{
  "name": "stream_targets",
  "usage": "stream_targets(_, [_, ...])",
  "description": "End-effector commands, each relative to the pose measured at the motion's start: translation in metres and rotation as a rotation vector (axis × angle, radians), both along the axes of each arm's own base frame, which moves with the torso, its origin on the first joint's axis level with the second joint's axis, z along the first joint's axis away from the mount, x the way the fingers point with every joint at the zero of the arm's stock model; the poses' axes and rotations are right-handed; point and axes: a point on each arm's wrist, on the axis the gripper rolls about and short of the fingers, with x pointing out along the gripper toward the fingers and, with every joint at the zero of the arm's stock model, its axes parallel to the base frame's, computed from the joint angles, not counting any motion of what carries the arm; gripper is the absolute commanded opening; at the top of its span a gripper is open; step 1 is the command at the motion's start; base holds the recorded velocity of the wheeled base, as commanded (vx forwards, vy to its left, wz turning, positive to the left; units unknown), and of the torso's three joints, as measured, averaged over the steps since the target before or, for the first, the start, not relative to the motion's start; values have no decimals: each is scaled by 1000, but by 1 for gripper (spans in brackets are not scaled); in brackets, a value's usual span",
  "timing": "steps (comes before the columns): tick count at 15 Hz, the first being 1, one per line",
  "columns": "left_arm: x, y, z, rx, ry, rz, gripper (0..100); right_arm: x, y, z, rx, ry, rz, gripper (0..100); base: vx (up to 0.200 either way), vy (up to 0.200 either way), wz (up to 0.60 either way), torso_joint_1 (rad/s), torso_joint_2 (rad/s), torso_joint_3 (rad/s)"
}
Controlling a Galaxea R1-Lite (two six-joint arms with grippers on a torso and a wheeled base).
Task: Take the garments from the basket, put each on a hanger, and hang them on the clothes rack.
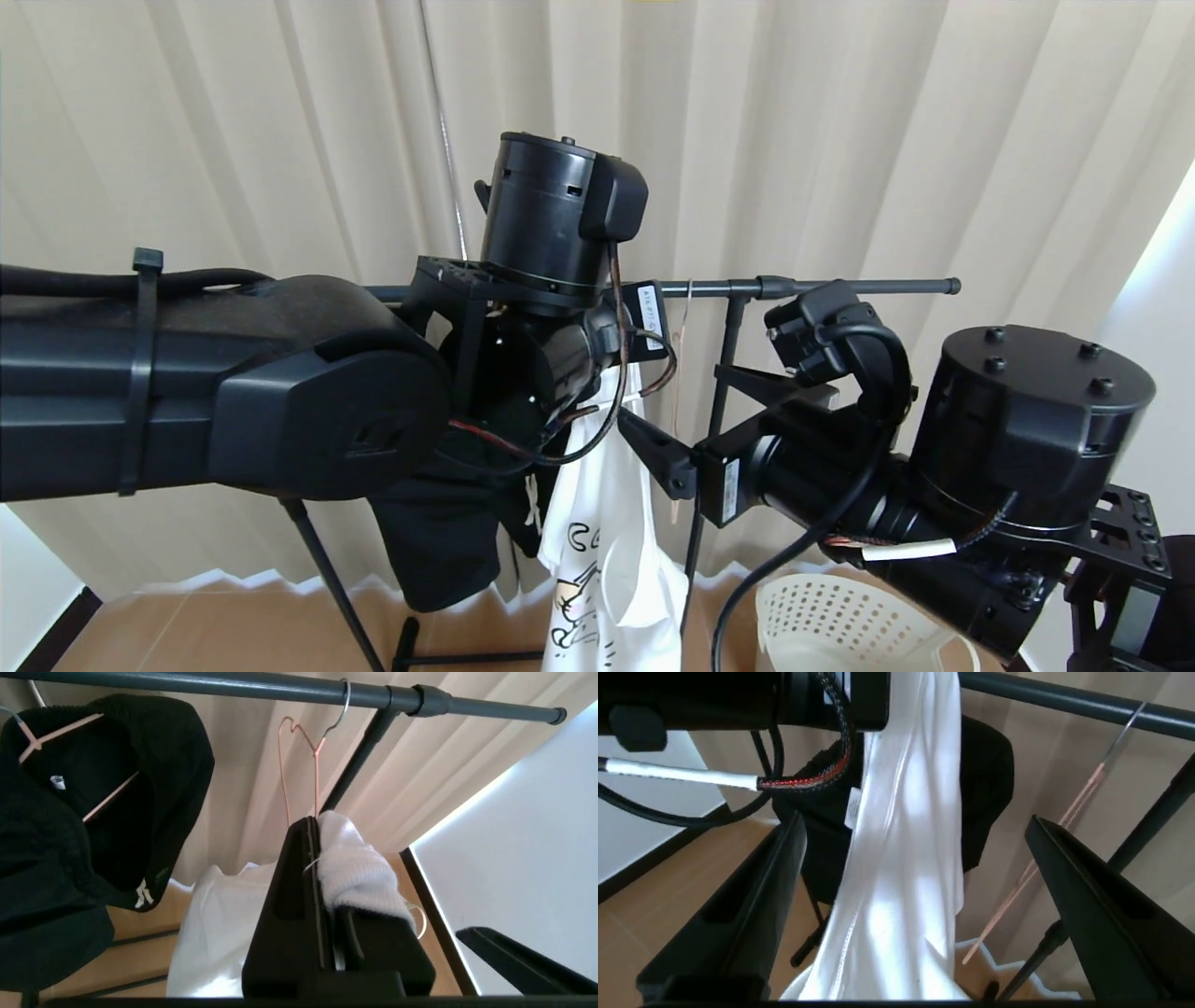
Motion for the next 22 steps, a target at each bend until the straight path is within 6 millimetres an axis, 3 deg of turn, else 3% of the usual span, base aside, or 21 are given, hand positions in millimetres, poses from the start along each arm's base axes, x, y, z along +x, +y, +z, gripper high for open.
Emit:
stream_targets(1, [-1, -1, -1, 4, 1, 3, 0, 8, 8, -9, -28, 12, -46, 100, 0, 0, 0, 0, 0, 0])
stream_targets(8, [-4, 6, 6, -6, -11, 8, 0, 25, -1, -21, -106, 14, -133, 100, 0, 0, 0, 0, 0, 0])
stream_targets(22, [-7, 12, 9, -4, -17, 10, 0, 21, -25, -38, -305, -8, -139, 100, 0, 0, 0, 0, 0, 0])
